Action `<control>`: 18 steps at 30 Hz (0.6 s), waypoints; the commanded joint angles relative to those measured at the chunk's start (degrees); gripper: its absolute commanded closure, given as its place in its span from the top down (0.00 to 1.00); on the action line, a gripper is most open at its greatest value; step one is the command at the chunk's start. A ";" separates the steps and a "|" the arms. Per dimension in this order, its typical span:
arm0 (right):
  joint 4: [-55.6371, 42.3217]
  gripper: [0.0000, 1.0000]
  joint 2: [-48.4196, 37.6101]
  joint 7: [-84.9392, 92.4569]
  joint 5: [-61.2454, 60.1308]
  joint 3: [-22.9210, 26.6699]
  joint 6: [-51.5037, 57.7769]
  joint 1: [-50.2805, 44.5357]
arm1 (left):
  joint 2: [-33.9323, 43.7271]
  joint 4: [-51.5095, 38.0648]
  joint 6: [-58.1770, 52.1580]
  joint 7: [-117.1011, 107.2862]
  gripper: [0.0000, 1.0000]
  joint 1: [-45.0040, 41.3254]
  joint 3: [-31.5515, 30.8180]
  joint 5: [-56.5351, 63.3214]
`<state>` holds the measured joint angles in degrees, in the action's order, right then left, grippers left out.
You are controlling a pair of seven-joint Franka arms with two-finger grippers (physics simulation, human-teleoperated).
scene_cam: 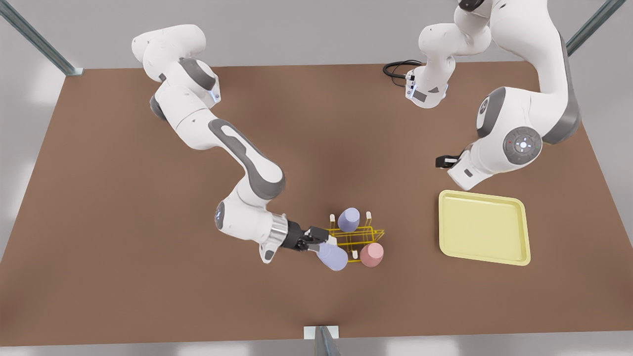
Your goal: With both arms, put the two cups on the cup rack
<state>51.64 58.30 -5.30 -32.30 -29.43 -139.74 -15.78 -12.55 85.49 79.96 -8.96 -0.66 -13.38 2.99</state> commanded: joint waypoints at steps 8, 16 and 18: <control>10.14 1.00 -41.24 1.07 48.47 15.46 81.03 15.42 | -0.46 -2.79 -5.08 17.48 1.00 0.39 0.28 2.29; 35.81 1.00 -62.69 6.62 38.72 17.66 66.97 22.72 | -0.99 -2.79 -4.73 17.13 1.00 0.39 0.37 2.64; 35.89 1.00 -62.61 6.71 38.72 18.44 66.88 22.37 | -1.25 -2.79 -4.73 17.13 1.00 0.39 0.37 2.64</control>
<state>86.80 -3.87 -4.68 7.42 -11.30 -72.29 8.74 -13.80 82.73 75.51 1.12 -0.26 -12.98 5.51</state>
